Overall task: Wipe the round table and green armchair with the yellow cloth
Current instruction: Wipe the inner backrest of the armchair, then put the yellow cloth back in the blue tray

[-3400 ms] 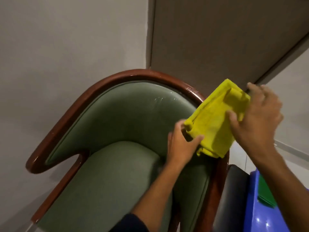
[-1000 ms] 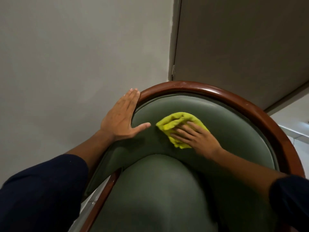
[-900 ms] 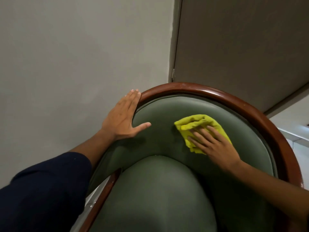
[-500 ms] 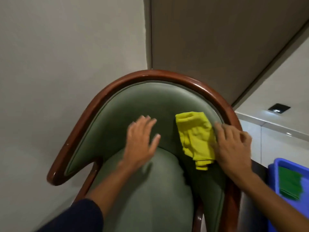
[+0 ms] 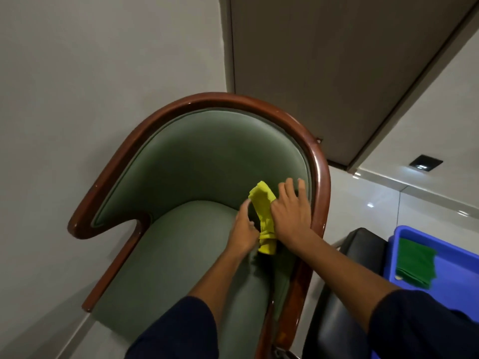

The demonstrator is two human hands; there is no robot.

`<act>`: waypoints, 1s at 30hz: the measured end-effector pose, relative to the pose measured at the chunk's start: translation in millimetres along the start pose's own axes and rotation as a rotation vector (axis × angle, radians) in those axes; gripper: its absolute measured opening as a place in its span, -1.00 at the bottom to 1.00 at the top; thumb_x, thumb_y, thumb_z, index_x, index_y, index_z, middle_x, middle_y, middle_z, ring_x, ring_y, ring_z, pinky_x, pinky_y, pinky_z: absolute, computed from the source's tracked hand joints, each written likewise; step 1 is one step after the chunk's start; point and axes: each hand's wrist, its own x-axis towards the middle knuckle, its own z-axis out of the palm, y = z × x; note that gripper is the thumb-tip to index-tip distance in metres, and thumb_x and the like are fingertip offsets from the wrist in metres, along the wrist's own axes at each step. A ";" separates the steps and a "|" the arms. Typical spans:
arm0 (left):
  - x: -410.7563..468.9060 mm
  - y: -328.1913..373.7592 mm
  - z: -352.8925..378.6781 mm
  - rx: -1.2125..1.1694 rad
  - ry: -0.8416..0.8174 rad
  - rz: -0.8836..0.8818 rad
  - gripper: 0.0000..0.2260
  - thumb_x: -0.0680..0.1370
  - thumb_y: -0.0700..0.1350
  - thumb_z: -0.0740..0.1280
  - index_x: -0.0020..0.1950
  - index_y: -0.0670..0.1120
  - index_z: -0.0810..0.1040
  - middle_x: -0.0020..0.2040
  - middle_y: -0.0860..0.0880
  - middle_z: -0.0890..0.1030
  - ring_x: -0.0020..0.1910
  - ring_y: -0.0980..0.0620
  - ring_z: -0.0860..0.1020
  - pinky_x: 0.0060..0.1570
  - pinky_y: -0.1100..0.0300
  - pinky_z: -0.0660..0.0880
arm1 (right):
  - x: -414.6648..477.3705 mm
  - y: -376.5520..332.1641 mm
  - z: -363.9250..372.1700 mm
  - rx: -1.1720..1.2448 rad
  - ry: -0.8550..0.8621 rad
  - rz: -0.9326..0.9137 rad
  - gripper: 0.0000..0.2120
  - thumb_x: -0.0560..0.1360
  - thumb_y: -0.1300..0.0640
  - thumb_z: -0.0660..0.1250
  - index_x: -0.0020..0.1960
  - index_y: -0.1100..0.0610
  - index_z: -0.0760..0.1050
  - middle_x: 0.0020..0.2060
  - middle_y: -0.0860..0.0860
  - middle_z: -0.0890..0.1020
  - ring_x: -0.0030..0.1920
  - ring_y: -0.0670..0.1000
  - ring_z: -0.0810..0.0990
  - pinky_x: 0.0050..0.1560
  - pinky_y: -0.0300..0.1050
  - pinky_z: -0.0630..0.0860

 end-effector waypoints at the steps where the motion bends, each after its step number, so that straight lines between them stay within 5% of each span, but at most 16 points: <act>1: 2.5 -1.4 -4.1 0.037 0.021 0.005 -0.25 0.49 -0.40 0.24 0.61 0.01 0.10 0.56 -0.11 0.28 0.33 -0.17 0.51 0.28 -0.08 0.50 | -6.0 -1.4 1.6 0.022 0.005 -0.037 -0.74 0.52 0.04 0.28 0.09 0.16 0.60 0.23 0.18 0.50 0.38 0.23 0.29 0.49 0.20 0.02; 5: 4.4 -0.2 -31.4 0.268 0.014 0.159 -0.06 0.38 -0.29 0.51 0.63 -0.06 0.04 0.64 -0.12 0.07 0.61 -0.09 0.10 0.56 0.00 0.12 | -35.4 -0.2 -3.7 0.471 -0.027 -0.165 -0.82 0.42 0.03 0.32 -0.11 0.14 0.53 -0.16 0.13 0.68 -0.08 0.18 0.59 0.17 0.02 0.36; 7: -4.3 16.6 -52.0 0.383 -0.071 0.266 -0.21 0.31 -0.17 0.56 0.49 0.05 0.35 0.63 -0.10 0.12 0.63 -0.07 0.03 0.54 0.06 0.05 | -51.0 10.3 -11.2 0.923 -0.058 -0.165 -0.85 0.38 0.05 0.38 -0.14 0.10 0.50 -0.26 0.08 0.67 -0.21 0.11 0.62 -0.11 -0.06 0.48; 9: -19.5 45.5 -69.9 0.349 -0.217 0.306 -0.60 0.31 -0.18 0.59 0.08 0.05 0.60 0.56 -0.05 0.32 0.61 0.00 0.10 0.52 0.14 0.08 | -68.0 29.1 -15.3 1.372 -0.034 -0.088 -0.91 0.39 0.18 0.41 -0.18 0.10 0.50 -0.36 0.00 0.59 -0.36 -0.06 0.53 -0.31 -0.21 0.48; 11: -40.5 80.6 -80.7 0.153 -0.386 0.261 -0.74 0.31 -0.22 0.60 -0.17 0.01 0.58 0.31 0.00 0.61 0.42 0.12 0.43 0.35 0.22 0.37 | -85.9 55.8 -16.5 1.783 -0.037 -0.002 -0.90 0.44 0.28 0.39 -0.18 0.11 0.53 -0.40 0.03 0.53 -0.39 -0.09 0.44 -0.37 -0.31 0.42; 12: -51.4 99.6 -82.2 0.052 -0.433 0.246 -0.75 0.31 -0.20 0.61 -0.21 -0.01 0.56 0.08 0.02 0.70 0.18 0.15 0.60 0.13 0.27 0.51 | -94.6 70.6 -17.0 1.977 -0.060 0.042 -0.91 0.48 0.25 0.37 -0.17 0.10 0.55 -0.37 0.03 0.54 -0.35 -0.08 0.47 -0.34 -0.28 0.44; 14: -66.5 135.0 -68.4 -0.034 -0.437 0.262 -0.76 0.31 -0.14 0.60 -0.22 -0.01 0.55 -0.23 0.03 0.63 -0.20 0.12 0.59 -0.23 0.26 0.52 | -113.4 101.8 -6.1 2.355 -0.171 0.136 -0.84 0.53 0.05 0.29 -0.06 0.10 0.59 -0.20 0.09 0.63 -0.14 0.06 0.56 -0.14 -0.08 0.50; 17: -81.5 169.2 -16.4 -0.140 -0.372 0.250 -0.76 0.33 -0.15 0.59 -0.18 0.01 0.55 -0.26 0.02 0.59 -0.26 0.10 0.56 -0.32 0.26 0.51 | -156.5 137.8 17.5 2.859 -0.329 0.093 -0.44 0.64 -0.06 0.01 0.37 0.37 0.39 0.30 0.39 0.47 0.35 0.31 0.42 0.39 0.18 0.33; 19: -87.7 175.5 30.7 -0.234 -0.372 0.192 -0.76 0.37 -0.20 0.58 -0.13 0.00 0.56 -0.23 -0.01 0.62 -0.25 0.09 0.58 -0.28 0.25 0.54 | -188.0 163.9 41.8 2.947 -0.281 0.194 -0.41 0.66 -0.10 -0.02 0.49 0.33 0.21 0.42 0.40 0.30 0.44 0.34 0.28 0.48 0.28 0.13; 21: -94.8 169.3 81.0 -0.302 -0.388 0.108 -0.74 0.39 -0.22 0.56 -0.07 0.00 0.54 -0.20 -0.01 0.63 -0.25 0.09 0.59 -0.24 0.24 0.56 | -215.7 185.5 69.5 3.023 -0.248 0.353 -0.36 0.57 -0.24 0.16 0.46 0.19 0.33 0.41 0.28 0.41 0.40 0.31 0.37 0.39 0.37 0.29; 24: -105.6 144.7 147.1 -0.275 -0.450 0.056 -0.62 0.34 -0.20 0.58 0.01 0.07 0.50 -0.08 -0.01 0.62 -0.13 0.06 0.58 -0.08 0.14 0.60 | -248.2 219.1 102.3 2.586 -0.002 0.796 -0.46 0.39 -0.15 0.46 0.26 0.13 0.57 0.24 0.19 0.61 0.21 0.21 0.60 0.16 0.27 0.56; 27: -124.1 111.8 204.3 -0.136 -0.525 0.012 -0.48 0.26 -0.20 0.47 0.12 0.15 0.40 0.05 -0.07 0.58 -0.04 -0.02 0.56 0.08 -0.06 0.57 | -275.0 228.4 148.3 2.127 -0.026 1.087 -0.65 0.41 0.14 0.42 0.18 0.20 0.59 0.00 0.15 0.73 -0.02 0.18 0.68 0.08 0.14 0.58; 30: -137.3 77.7 255.9 0.010 -0.579 -0.004 -0.47 0.37 -0.33 0.37 0.24 0.08 0.38 0.01 -0.20 0.59 -0.06 -0.10 0.60 0.04 -0.15 0.57 | -305.0 225.5 198.3 1.807 -0.090 1.322 -0.85 0.47 0.23 0.39 0.04 0.20 0.60 0.00 0.25 0.70 -0.07 0.20 0.66 0.08 0.17 0.55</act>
